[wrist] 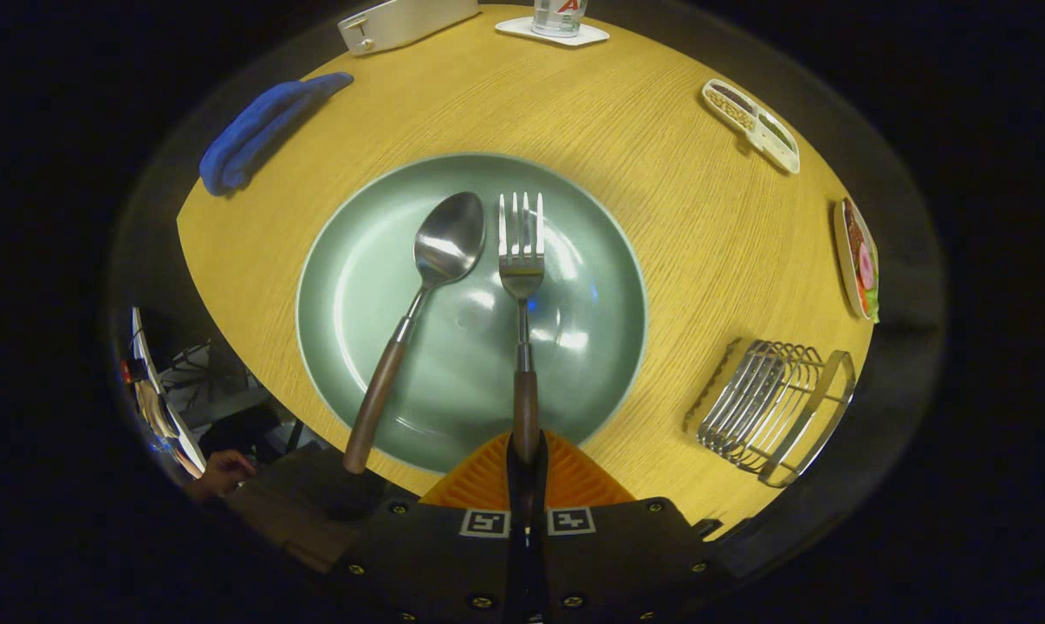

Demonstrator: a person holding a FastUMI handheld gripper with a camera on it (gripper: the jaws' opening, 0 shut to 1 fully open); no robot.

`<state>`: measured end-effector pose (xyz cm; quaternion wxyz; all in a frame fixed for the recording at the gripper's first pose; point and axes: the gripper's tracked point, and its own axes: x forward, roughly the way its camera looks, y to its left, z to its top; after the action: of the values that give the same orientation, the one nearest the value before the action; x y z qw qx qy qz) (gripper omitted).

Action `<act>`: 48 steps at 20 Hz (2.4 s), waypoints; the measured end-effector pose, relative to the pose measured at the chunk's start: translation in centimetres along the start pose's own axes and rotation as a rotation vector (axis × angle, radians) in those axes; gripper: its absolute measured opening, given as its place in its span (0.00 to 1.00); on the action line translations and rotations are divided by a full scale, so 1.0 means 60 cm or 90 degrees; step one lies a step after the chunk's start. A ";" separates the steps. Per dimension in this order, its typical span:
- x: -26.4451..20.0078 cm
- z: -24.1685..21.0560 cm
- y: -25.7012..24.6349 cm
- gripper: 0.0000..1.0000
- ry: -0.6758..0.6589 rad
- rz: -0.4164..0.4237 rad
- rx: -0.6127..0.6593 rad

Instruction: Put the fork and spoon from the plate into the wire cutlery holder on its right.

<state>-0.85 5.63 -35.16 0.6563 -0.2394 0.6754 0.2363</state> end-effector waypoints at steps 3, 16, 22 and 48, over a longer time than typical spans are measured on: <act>-0.032 -0.010 -0.035 0.01 0.025 -0.012 -0.037; -0.193 -0.115 -0.169 0.01 0.103 -0.081 -0.194; -0.242 -0.167 -0.250 0.01 0.167 -0.116 -0.177; -0.135 -0.148 -0.353 0.01 0.339 -0.151 -0.199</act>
<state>5.90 -16.31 -26.91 0.4348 -0.4677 0.7462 0.1883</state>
